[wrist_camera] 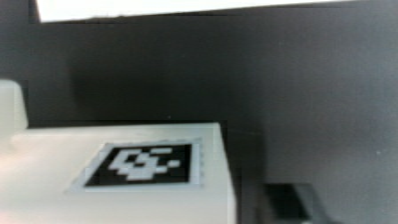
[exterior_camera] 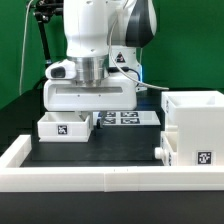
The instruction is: Assemble drawer
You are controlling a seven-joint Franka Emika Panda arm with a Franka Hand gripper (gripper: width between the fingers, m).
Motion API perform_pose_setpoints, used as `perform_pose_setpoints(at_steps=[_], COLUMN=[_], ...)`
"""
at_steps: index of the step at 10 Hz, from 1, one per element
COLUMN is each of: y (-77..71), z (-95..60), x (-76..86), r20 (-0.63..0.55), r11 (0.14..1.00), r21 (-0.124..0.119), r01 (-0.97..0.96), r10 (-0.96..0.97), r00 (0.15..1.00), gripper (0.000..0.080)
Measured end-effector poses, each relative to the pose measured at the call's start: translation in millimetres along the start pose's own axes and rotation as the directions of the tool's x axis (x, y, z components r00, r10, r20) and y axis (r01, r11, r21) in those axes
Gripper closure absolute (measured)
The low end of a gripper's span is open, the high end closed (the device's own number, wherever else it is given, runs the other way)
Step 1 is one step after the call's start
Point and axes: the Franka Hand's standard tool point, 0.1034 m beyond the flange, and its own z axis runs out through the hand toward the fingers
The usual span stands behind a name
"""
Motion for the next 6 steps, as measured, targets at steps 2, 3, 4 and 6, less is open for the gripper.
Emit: perform_pose_setpoints(at_steps=[2,3,4,6], y=[0.0,0.0,0.0,0.0], z=[0.0,0.0,0.0,0.0], x=[0.0,0.0,0.0,0.0], r20=[0.000,0.000,0.000,0.000], r11=[1.000,1.000,1.000,1.000], r21=[0.000,0.000,0.000,0.000], r01=[0.000,0.001,0.001,0.001], r10=[0.000,-0.001,-0.001,-0.001], r00=[1.000,1.000,1.000,1.000], gripper=[0.0758,0.0758,0.0758,0.0758])
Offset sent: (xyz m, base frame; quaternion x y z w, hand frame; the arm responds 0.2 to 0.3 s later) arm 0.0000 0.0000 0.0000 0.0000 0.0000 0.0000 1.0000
